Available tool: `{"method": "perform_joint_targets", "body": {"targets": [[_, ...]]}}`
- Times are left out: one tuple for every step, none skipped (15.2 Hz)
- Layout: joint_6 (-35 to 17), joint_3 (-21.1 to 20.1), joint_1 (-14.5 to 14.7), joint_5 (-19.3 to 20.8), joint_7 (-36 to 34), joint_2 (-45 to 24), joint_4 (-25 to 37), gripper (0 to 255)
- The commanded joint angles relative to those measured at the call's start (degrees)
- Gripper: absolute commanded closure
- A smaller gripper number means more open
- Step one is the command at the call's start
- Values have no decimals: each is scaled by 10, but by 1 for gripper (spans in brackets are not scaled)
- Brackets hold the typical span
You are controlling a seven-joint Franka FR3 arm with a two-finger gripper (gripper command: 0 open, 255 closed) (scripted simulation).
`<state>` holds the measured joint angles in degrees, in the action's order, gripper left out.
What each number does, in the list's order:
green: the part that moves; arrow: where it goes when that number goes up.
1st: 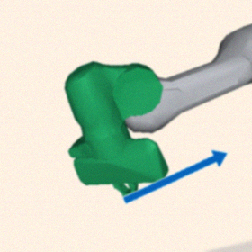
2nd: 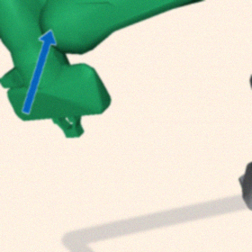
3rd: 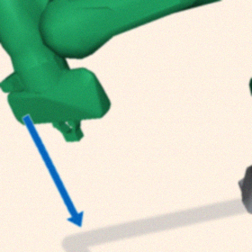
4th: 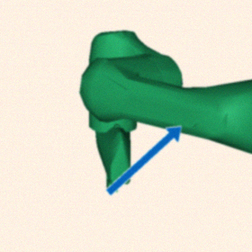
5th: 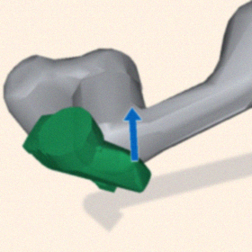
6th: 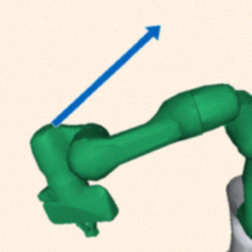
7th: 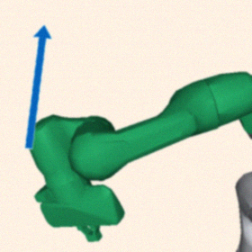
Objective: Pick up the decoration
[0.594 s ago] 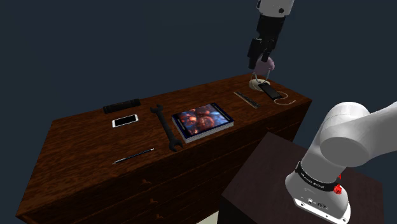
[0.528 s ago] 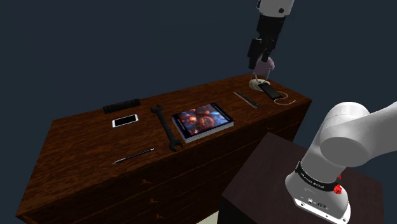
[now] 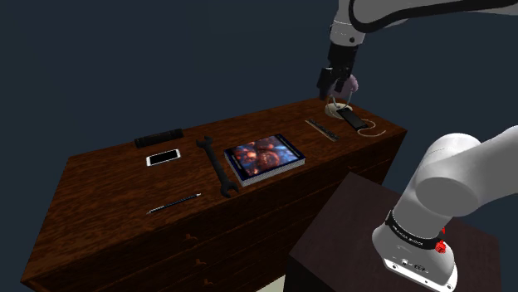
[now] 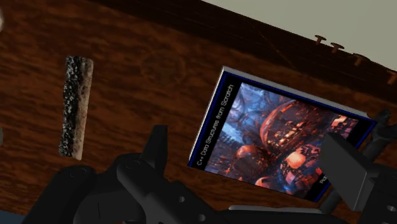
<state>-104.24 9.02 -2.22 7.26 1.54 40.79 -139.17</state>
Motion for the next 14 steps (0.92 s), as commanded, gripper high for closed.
{"method": "perform_joint_targets", "body": {"targets": [[-28, 20, -7, 8, 13, -26, -2, 0], [-44, 29, -10, 11, 19, -39, -4, 0], [-60, 38, -13, 13, 25, -53, -5, 0], [-75, 48, -15, 15, 31, -68, -6, 0], [-91, 57, -17, 17, 37, -84, -6, 0], [-106, 66, -19, 18, 43, -100, -5, 0], [-122, 76, -21, 18, 50, -117, -3, 0], [-137, 85, -23, 18, 57, -134, -1, 0], [-152, 95, -24, 16, 64, -152, 2, 0], [-166, 105, -25, 14, 71, -171, 5, 0], [-180, 114, -25, 12, 79, -190, 9, 0], [-194, 124, -26, 8, 88, -209, 14, 0], [-208, 133, -26, 2, 97, -229, 20, 0], [-221, 142, -26, -4, 106, -249, 26, 0]]}}
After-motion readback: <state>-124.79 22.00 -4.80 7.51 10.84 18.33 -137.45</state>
